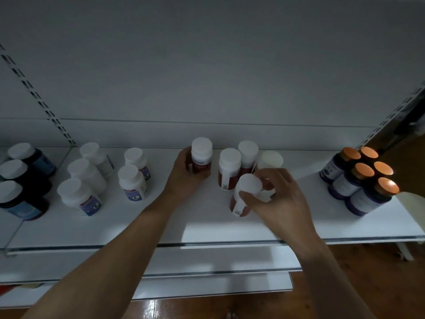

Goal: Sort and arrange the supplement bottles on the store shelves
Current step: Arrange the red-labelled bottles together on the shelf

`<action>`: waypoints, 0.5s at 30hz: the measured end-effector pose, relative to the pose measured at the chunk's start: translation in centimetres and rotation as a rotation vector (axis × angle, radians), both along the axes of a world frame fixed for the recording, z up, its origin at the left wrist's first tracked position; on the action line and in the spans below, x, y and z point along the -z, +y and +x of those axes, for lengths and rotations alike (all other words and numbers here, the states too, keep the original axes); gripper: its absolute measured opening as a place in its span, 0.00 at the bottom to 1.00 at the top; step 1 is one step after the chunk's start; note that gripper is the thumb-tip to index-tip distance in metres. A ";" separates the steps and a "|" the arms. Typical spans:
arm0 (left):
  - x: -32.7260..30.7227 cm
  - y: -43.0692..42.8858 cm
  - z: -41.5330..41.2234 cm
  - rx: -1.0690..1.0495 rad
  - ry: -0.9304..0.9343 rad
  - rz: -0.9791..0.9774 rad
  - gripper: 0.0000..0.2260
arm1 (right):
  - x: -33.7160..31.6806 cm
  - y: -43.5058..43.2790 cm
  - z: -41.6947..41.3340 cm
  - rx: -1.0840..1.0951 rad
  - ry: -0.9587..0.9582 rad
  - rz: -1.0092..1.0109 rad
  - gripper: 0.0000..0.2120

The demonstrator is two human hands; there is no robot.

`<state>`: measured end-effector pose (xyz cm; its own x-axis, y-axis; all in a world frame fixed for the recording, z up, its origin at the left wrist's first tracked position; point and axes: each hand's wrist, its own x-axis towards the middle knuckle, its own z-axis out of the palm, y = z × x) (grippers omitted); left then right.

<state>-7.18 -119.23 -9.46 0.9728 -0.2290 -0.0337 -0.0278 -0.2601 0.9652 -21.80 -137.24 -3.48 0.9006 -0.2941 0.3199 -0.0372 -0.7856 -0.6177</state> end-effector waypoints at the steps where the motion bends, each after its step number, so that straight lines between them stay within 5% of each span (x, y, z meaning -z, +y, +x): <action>1: -0.2 0.4 -0.8 -0.020 0.012 0.004 0.30 | -0.1 0.1 -0.2 0.008 0.025 0.044 0.18; 5: -1.7 2.1 -6.7 -0.132 0.003 -0.009 0.23 | -0.6 0.5 -0.9 0.025 0.089 0.322 0.17; 9: -3.5 2.5 -12.6 0.101 -0.029 -0.057 0.22 | -2.3 1.9 -1.6 -0.035 0.055 0.544 0.14; 11: -4.5 2.1 -14.2 0.207 -0.054 -0.039 0.28 | -3.3 3.0 -2.1 -0.094 0.030 0.571 0.16; 15: -6.1 1.4 -15.1 0.153 -0.098 -0.123 0.24 | -4.6 5.6 -3.6 -0.235 -0.069 0.522 0.22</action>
<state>-22.23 -117.79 -3.32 0.9237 -0.3708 0.0963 -0.1528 -0.1263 0.9801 -25.42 -131.66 1.12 0.9431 -0.2230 0.2467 0.1562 -0.3579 -0.9206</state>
